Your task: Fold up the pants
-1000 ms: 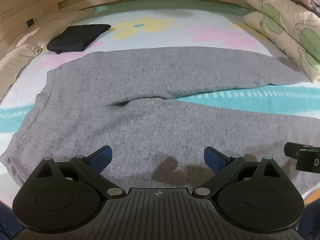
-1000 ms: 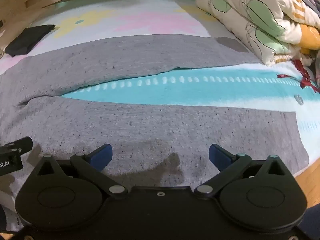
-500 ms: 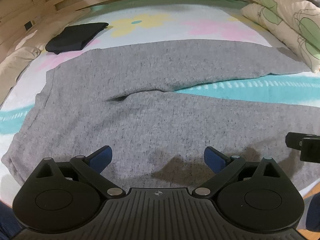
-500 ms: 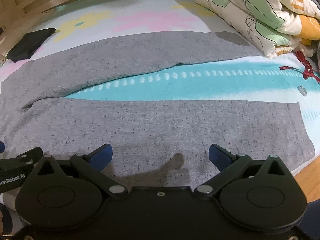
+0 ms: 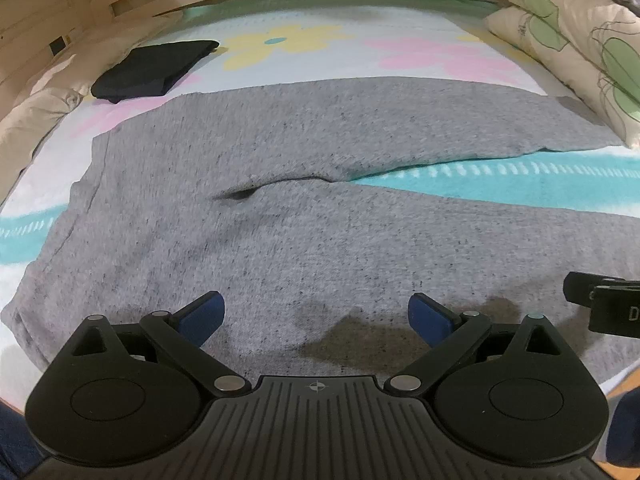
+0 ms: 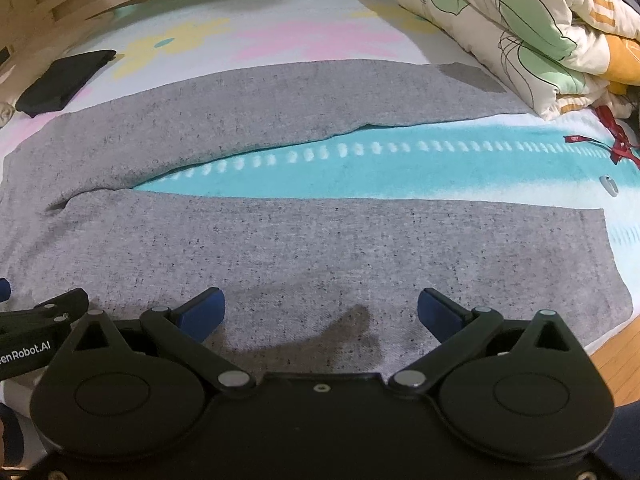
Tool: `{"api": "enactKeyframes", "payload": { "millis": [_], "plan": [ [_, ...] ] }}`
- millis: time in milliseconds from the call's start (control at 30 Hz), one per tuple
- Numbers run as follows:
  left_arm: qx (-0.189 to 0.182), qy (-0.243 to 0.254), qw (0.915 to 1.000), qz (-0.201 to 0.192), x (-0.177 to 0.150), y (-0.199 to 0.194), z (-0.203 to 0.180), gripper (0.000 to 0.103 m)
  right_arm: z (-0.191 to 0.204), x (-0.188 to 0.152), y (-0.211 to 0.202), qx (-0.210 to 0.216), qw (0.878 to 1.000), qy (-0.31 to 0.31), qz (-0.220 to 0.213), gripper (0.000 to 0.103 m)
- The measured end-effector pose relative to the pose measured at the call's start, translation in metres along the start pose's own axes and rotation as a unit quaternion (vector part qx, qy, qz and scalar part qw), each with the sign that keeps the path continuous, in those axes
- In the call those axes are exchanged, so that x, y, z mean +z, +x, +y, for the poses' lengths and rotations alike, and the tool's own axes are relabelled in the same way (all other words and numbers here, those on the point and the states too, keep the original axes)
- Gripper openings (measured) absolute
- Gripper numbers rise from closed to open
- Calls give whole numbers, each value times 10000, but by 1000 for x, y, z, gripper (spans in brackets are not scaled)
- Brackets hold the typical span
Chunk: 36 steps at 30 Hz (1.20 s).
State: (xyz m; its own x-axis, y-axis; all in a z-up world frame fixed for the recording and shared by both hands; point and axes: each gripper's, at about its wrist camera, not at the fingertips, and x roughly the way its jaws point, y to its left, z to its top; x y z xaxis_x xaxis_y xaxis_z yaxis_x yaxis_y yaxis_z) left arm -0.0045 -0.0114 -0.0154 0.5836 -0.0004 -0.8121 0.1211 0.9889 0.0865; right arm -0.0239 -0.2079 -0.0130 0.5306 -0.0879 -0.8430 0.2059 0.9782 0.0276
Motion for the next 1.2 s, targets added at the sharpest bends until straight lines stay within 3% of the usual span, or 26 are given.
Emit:
{"api": "enactKeyframes", "payload": {
  "millis": [1033,1200],
  "plan": [
    [20,13,10000,8,-1,3,2,99,2,4,5,74,9998,36,184,102],
    [-43,11,10000,-30,-2,2,4,99,1,4,1,24,10000,25,58,102]
  ]
}}
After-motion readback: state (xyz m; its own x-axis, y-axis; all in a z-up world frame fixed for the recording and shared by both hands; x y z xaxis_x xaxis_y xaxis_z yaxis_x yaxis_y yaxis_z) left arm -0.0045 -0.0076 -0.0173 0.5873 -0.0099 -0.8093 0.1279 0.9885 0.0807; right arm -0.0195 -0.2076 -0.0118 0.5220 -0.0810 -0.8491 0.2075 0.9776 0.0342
